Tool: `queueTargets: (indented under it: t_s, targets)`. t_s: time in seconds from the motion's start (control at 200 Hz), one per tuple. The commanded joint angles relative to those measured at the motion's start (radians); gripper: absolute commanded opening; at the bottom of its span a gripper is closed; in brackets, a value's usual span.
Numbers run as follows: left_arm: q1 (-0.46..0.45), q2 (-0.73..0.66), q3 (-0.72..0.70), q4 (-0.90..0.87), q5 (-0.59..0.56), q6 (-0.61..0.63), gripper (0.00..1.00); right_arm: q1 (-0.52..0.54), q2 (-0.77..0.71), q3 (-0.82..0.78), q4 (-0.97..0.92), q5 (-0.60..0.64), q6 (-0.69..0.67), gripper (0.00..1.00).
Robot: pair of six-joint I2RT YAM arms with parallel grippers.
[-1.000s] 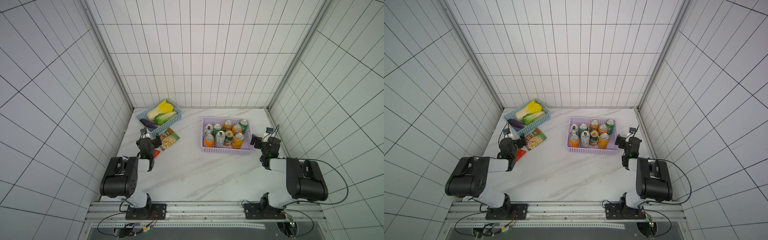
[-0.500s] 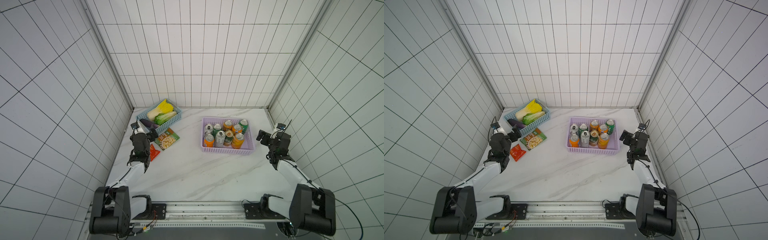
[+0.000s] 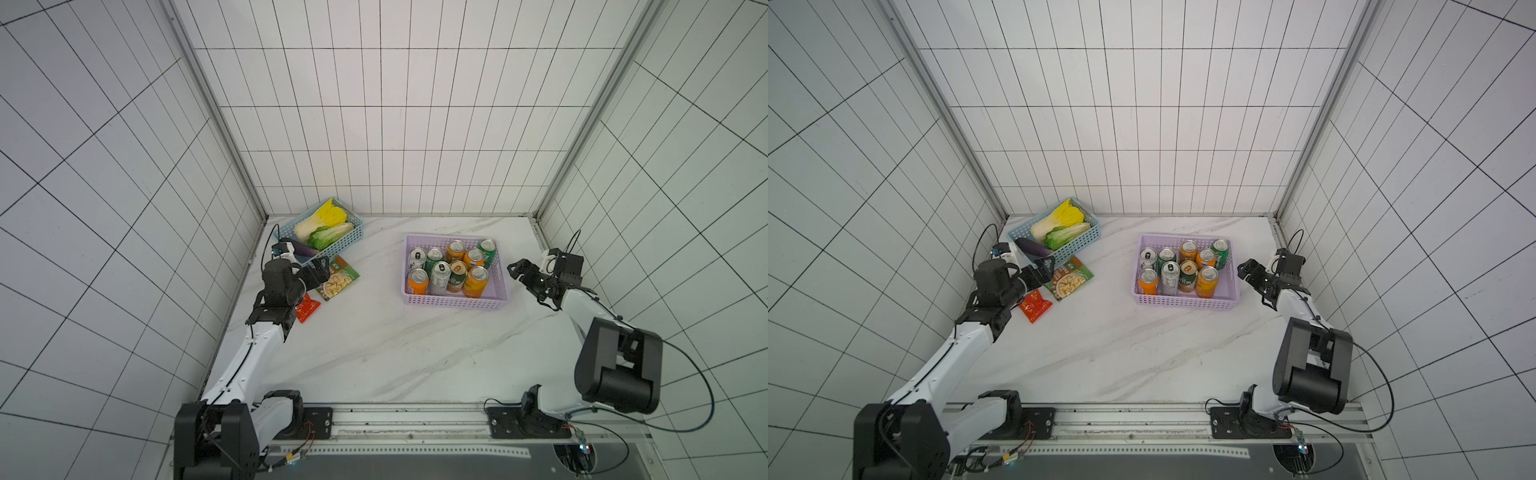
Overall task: Take out the drinks from the basket
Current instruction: Adjust the basket at the center of the board.
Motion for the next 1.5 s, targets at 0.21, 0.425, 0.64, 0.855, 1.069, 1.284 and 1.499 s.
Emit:
queueTargets:
  t_s: [0.21, 0.425, 0.64, 0.855, 1.069, 1.284, 1.499]
  targets:
    - [0.003, 0.033, 0.045, -0.08, 0.016, 0.004, 0.98, 0.002, 0.188, 0.181, -0.061, -0.165, 0.06, 0.7]
    - [0.008, 0.047, 0.047, -0.088, 0.011, -0.004, 0.98, 0.045, 0.266, 0.23, -0.07, -0.195, 0.049, 0.55]
    - [0.015, 0.062, 0.053, -0.091, 0.015, -0.013, 0.98, 0.079, 0.308, 0.264, -0.089, -0.202, 0.019, 0.4]
    - [0.023, 0.075, 0.062, -0.1, 0.03, -0.016, 0.98, 0.12, 0.328, 0.315, -0.157, -0.18, -0.038, 0.34]
    - [0.029, 0.08, 0.062, -0.104, 0.037, -0.015, 0.98, 0.178, 0.345, 0.369, -0.215, -0.153, -0.084, 0.3]
    - [0.032, 0.084, 0.063, -0.105, 0.043, -0.015, 0.98, 0.245, 0.371, 0.421, -0.247, -0.129, -0.099, 0.28]
    - [0.032, 0.082, 0.067, -0.107, 0.058, -0.01, 0.98, 0.324, 0.405, 0.468, -0.252, -0.12, -0.092, 0.28]
